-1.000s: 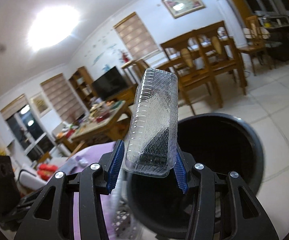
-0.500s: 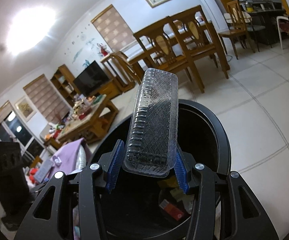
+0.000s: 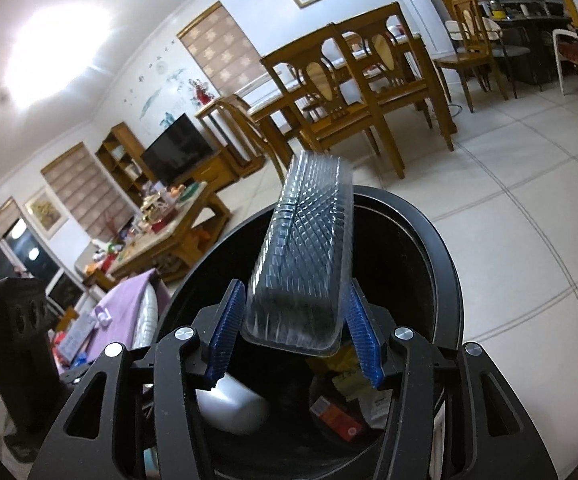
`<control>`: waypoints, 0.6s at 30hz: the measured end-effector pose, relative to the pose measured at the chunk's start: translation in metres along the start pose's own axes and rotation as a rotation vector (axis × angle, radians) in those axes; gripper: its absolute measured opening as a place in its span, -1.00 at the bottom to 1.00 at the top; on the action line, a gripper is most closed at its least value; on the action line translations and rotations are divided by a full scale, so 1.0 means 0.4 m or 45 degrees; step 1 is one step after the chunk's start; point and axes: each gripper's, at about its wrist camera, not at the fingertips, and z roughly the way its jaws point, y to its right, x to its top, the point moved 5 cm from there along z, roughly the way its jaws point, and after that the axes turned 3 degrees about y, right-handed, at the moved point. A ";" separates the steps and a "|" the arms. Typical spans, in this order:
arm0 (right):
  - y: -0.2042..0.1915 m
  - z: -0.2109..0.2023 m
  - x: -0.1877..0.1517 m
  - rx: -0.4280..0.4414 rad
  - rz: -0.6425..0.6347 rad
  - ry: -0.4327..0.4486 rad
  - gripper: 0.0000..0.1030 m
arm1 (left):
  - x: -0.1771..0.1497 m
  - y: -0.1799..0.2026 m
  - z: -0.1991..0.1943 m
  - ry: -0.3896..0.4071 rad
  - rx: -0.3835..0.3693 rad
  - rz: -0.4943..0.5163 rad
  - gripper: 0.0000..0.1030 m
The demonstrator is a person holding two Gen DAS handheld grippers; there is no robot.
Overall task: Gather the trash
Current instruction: 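Carry the roll and tray over the black bin and open both tools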
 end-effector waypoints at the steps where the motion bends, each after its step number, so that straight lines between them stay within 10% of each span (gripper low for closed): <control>1: -0.001 0.000 0.003 -0.001 0.002 0.004 0.11 | 0.001 -0.001 -0.001 0.008 0.011 -0.002 0.44; 8: -0.005 -0.014 0.007 0.021 0.027 0.041 0.53 | 0.008 -0.021 -0.053 0.097 0.095 0.016 0.88; 18: -0.076 -0.004 -0.003 0.083 -0.032 0.035 0.76 | -0.002 -0.117 -0.188 0.188 0.175 -0.034 0.89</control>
